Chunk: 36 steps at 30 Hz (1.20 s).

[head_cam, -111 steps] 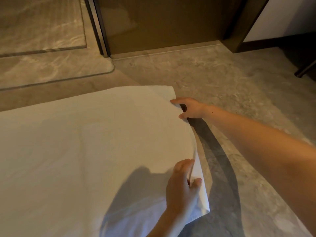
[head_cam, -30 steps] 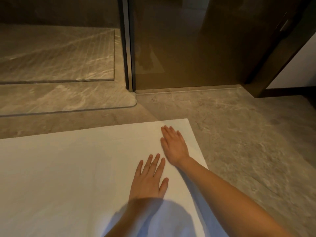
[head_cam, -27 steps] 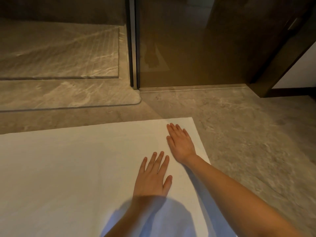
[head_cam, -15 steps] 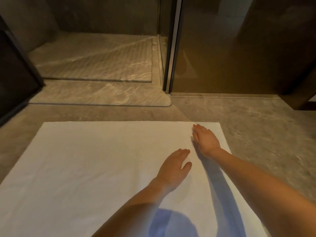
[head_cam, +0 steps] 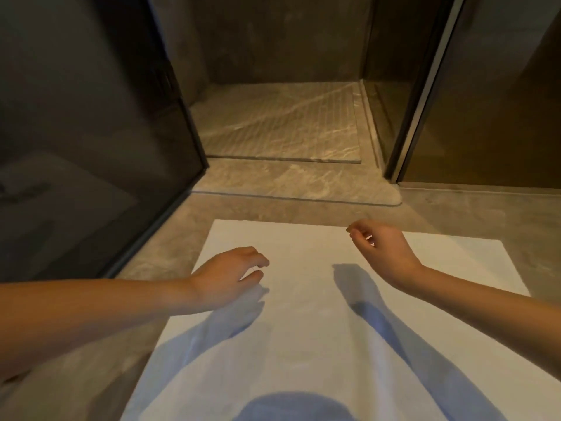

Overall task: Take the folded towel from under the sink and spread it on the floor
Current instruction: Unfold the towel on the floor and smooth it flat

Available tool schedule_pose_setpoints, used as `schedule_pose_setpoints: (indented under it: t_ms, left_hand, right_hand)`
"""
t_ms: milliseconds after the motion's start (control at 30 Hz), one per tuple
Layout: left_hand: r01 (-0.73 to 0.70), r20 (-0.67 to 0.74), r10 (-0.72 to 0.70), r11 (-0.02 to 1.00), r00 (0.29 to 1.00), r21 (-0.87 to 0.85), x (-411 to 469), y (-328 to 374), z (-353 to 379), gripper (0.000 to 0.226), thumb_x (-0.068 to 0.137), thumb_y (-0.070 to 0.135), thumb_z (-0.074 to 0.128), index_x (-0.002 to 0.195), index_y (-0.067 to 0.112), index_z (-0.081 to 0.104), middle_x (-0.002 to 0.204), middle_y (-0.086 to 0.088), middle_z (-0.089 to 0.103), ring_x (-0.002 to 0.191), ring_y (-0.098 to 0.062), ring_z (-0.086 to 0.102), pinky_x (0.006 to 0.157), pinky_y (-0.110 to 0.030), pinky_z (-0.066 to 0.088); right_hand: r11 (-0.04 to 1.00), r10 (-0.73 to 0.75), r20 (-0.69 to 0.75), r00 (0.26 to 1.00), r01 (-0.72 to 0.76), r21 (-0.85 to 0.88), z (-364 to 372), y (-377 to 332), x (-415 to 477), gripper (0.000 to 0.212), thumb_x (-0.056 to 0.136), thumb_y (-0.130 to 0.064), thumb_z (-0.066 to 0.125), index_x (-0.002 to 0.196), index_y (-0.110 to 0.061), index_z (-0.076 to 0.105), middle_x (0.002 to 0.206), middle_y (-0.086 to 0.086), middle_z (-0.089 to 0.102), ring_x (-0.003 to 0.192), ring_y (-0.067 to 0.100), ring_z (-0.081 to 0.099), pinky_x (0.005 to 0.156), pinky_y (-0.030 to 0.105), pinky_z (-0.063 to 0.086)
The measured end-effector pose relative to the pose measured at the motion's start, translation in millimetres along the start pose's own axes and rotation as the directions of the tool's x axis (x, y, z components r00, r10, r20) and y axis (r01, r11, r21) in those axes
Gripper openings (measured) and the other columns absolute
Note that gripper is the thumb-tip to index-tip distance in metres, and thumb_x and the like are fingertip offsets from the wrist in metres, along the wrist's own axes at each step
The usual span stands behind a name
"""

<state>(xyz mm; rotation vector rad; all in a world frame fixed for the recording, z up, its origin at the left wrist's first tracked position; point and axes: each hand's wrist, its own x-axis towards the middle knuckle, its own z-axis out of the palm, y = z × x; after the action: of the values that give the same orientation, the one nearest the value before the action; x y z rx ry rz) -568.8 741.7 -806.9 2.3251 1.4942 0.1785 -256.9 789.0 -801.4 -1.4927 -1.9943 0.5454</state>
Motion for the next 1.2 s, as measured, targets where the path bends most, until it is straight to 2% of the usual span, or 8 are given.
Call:
schedule_pose_setpoints:
  t_ms: [100, 200, 300, 467, 733, 867, 1033, 1200]
  left_hand:
    - [0.052, -0.139, -0.053, 0.999, 0.989, -0.006, -14, -52, 0, 0.041, 0.101, 0.031, 0.043, 0.141, 0.021, 0.045, 0.140, 0.004, 0.048, 0.127, -0.013, 0.046, 0.104, -0.023, 0.033]
    - [0.141, -0.196, -0.136, 0.990, 0.971, 0.015, -9, -90, 25, 0.054, 0.102, 0.036, 0.036, 0.152, 0.020, 0.022, 0.159, 0.003, 0.021, 0.145, -0.014, 0.018, 0.114, -0.022, 0.011]
    - [0.224, -0.172, -0.213, 0.974, 0.962, 0.047, 4, -113, 53, 0.060, 0.102, 0.042, 0.028, 0.154, 0.021, 0.006, 0.162, 0.003, 0.002, 0.148, -0.015, -0.001, 0.118, -0.030, 0.000]
    - [0.211, -0.187, -0.180, 0.964, 0.966, 0.161, 34, -147, 81, 0.062, 0.101, 0.048, 0.019, 0.153, 0.024, -0.004, 0.162, 0.003, -0.008, 0.147, -0.014, -0.012, 0.115, -0.031, -0.013]
    - [0.188, -0.123, -0.167, 0.967, 0.978, 0.174, 50, -188, 106, 0.063, 0.100, 0.050, 0.015, 0.153, 0.022, -0.002, 0.162, 0.000, -0.008, 0.147, -0.017, -0.012, 0.118, -0.035, -0.011]
    - [0.163, -0.173, -0.135, 0.973, 0.976, 0.161, 48, -199, 117, 0.065, 0.098, 0.054, 0.012, 0.154, 0.024, 0.000, 0.162, 0.001, -0.006, 0.147, -0.014, -0.013, 0.118, -0.034, -0.010]
    - [0.163, -0.202, -0.129, 0.973, 0.971, 0.161, 33, -213, 114, 0.072, 0.091, 0.059, 0.001, 0.154, 0.024, 0.002, 0.161, 0.002, -0.006, 0.141, -0.007, -0.020, 0.117, -0.031, -0.013]
    - [0.171, -0.222, -0.133, 0.972, 0.966, 0.163, 24, -215, 107, 0.069, 0.093, 0.055, 0.006, 0.154, 0.022, 0.005, 0.161, 0.002, -0.003, 0.142, -0.008, -0.017, 0.117, -0.032, -0.013]
  right_hand:
    - [0.999, -0.035, 0.097, 0.995, 0.036, -0.006, 33, -46, 6, 0.026, 0.098, -0.023, 0.049, 0.105, -0.011, 0.071, 0.102, 0.003, 0.071, 0.092, 0.019, 0.063, 0.082, 0.038, 0.051]
    - [0.994, -0.061, 0.184, 0.981, 0.078, -0.082, 81, -68, 11, 0.031, 0.100, -0.023, 0.045, 0.123, -0.014, 0.064, 0.124, 0.003, 0.065, 0.113, 0.020, 0.059, 0.097, 0.032, 0.044]
    - [0.986, -0.025, 0.241, 0.970, 0.063, -0.152, 136, -75, 16, 0.040, 0.102, -0.025, 0.042, 0.140, -0.016, 0.048, 0.143, 0.003, 0.050, 0.131, 0.020, 0.045, 0.107, 0.028, 0.032]
    - [0.966, 0.061, 0.184, 0.981, -0.012, -0.259, 212, -71, 40, 0.051, 0.103, -0.030, 0.033, 0.152, -0.017, 0.026, 0.158, 0.003, 0.028, 0.145, 0.019, 0.023, 0.119, 0.029, 0.016]
    - [0.864, 0.185, 0.164, 0.969, -0.080, -0.498, 251, -42, 63, 0.055, 0.103, -0.037, 0.018, 0.155, -0.022, 0.009, 0.162, -0.003, 0.011, 0.149, 0.018, 0.004, 0.121, 0.038, 0.004]
    - [0.859, 0.248, 0.165, 0.955, -0.138, -0.493, 263, -34, 61, 0.057, 0.102, -0.043, 0.013, 0.155, -0.024, 0.003, 0.163, -0.005, 0.003, 0.149, 0.017, -0.004, 0.121, 0.040, 0.000]
    - [0.866, 0.236, 0.154, 0.960, -0.136, -0.481, 281, -43, 56, 0.059, 0.100, -0.046, 0.010, 0.155, -0.025, 0.002, 0.163, -0.006, 0.000, 0.149, 0.016, -0.007, 0.121, 0.040, -0.002]
    - [0.869, 0.233, 0.145, 0.962, -0.139, -0.475, 286, -52, 57, 0.059, 0.101, -0.044, 0.014, 0.155, -0.022, 0.005, 0.163, -0.004, 0.003, 0.149, 0.018, -0.005, 0.121, 0.042, 0.001]
